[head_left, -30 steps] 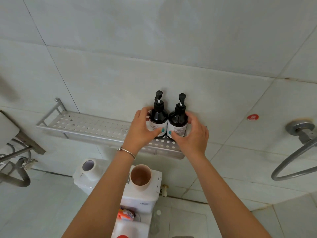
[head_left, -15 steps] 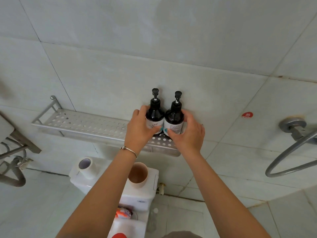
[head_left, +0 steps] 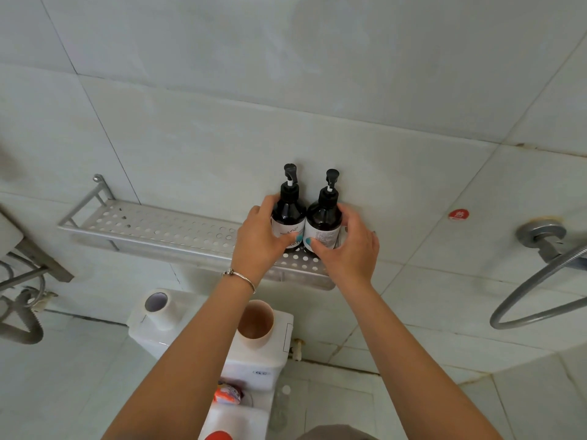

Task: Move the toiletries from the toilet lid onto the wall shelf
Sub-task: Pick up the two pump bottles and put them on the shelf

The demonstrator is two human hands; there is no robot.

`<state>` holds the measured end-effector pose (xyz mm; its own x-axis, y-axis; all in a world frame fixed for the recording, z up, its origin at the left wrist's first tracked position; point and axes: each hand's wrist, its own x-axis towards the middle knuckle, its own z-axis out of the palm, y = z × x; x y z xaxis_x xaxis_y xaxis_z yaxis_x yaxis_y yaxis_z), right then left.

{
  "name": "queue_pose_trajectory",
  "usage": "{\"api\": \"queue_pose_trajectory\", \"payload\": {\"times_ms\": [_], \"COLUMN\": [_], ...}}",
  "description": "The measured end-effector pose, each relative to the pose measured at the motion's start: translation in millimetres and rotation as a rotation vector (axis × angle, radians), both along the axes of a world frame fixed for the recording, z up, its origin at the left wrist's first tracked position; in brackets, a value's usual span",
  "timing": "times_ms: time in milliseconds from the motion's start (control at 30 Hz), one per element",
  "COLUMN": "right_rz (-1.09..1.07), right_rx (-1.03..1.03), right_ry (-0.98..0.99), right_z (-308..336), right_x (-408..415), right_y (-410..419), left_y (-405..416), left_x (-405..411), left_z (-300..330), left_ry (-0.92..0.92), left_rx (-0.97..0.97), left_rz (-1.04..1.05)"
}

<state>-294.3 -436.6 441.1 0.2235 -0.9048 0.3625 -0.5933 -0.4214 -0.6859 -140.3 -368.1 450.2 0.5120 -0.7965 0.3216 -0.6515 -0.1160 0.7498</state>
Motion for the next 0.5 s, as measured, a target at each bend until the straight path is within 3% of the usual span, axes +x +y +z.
{"api": "queue_pose_trajectory", "payload": {"times_ms": [500], "right_rz": [0.042], "right_rx": [0.004], "right_ry": [-0.072], "right_z": [-0.2], "right_x": [-1.0], "right_y": [-1.8], "left_y": [3.7], "left_x": [16.1], "left_z": [9.9], "left_ry": [0.08], "left_rx": [-0.02], "left_rz": [-0.183]}}
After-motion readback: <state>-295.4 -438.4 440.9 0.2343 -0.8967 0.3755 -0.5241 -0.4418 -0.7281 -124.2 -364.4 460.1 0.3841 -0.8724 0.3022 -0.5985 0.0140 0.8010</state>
